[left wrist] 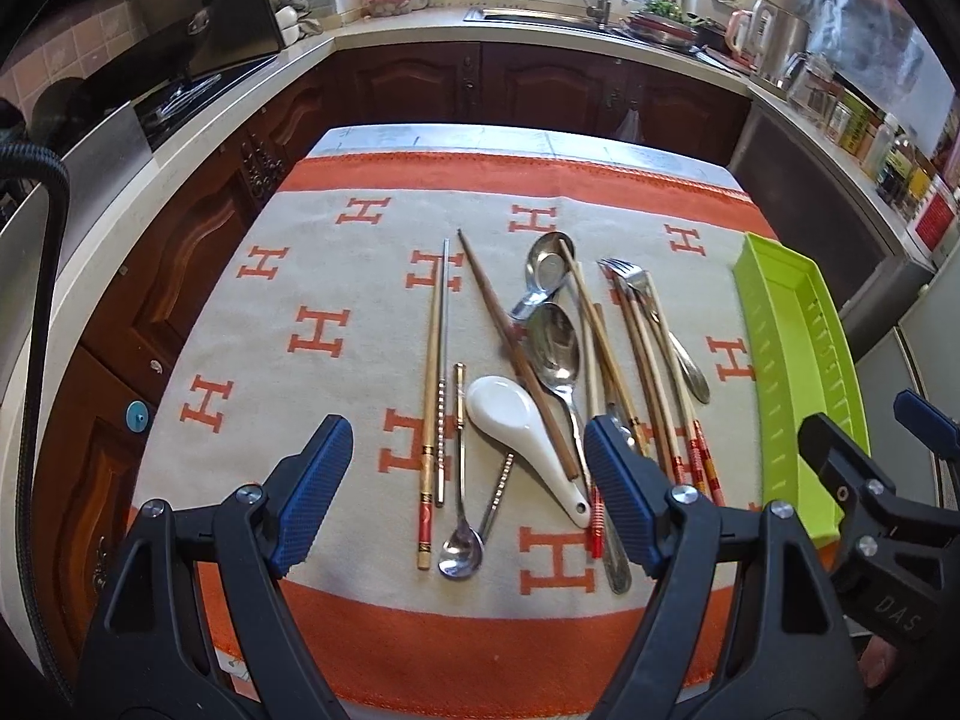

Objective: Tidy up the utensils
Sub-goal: 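Lower the open right tool over a bamboo chopstick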

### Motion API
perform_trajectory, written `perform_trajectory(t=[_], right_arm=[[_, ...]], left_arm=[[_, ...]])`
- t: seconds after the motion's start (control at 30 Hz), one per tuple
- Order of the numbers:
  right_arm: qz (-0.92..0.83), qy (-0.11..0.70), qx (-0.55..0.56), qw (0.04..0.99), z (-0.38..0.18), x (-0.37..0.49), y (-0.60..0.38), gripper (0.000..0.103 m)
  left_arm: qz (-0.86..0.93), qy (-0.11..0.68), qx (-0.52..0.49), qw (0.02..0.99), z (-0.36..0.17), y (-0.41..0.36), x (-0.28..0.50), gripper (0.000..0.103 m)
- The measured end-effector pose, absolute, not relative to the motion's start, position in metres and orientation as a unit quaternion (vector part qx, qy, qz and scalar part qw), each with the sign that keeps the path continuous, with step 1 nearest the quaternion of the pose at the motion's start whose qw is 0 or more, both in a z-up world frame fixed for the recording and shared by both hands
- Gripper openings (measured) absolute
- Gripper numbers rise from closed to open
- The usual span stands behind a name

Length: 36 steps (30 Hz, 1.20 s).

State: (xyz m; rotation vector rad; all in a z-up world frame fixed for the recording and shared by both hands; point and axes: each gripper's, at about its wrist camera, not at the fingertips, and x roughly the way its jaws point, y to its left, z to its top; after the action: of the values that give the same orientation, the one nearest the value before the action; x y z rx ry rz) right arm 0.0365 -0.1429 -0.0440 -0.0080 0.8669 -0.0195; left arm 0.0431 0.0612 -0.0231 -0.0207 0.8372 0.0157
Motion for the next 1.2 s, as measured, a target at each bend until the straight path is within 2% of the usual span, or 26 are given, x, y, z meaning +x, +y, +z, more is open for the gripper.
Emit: perform_trajectory(t=[0.23, 0.47, 0.83, 0.9, 0.97, 1.07, 1.13, 1.2], right_arm=[[-0.002, 0.419, -0.009, 0.908, -0.045, 0.054, -0.135, 0.102], [0.021, 0.428, 0.001, 0.904, -0.05, 0.077, -0.13, 0.102], [0.064, 0.445, 0.005, 0.893, -0.057, 0.143, -0.136, 0.102], [0.075, 0.463, 0.018, 0.883, -0.067, 0.163, -0.14, 0.097], [0.087, 0.488, 0.034, 0.868, -0.08, 0.181, -0.143, 0.076], [0.11, 0.523, 0.057, 0.843, -0.102, 0.202, -0.142, 0.061], [0.133, 0.541, 0.066, 0.828, -0.116, 0.21, -0.135, 0.054], [0.146, 0.547, 0.065, 0.822, -0.125, 0.211, -0.125, 0.051]], left_arm=[[0.02, 0.385, -0.006, 0.923, -0.021, 0.08, 0.055, 0.077], [0.017, 0.409, -0.012, 0.912, -0.024, 0.088, 0.067, 0.077], [0.037, 0.452, -0.029, 0.891, -0.056, 0.13, 0.126, 0.077], [0.033, 0.462, -0.037, 0.886, -0.065, 0.138, 0.138, 0.077], [0.033, 0.474, -0.043, 0.879, -0.075, 0.144, 0.148, 0.072], [0.023, 0.498, -0.053, 0.865, -0.093, 0.148, 0.159, 0.061], [0.01, 0.512, -0.061, 0.856, -0.103, 0.148, 0.162, 0.059], [0.003, 0.523, -0.065, 0.85, -0.114, 0.148, 0.165, 0.056]])
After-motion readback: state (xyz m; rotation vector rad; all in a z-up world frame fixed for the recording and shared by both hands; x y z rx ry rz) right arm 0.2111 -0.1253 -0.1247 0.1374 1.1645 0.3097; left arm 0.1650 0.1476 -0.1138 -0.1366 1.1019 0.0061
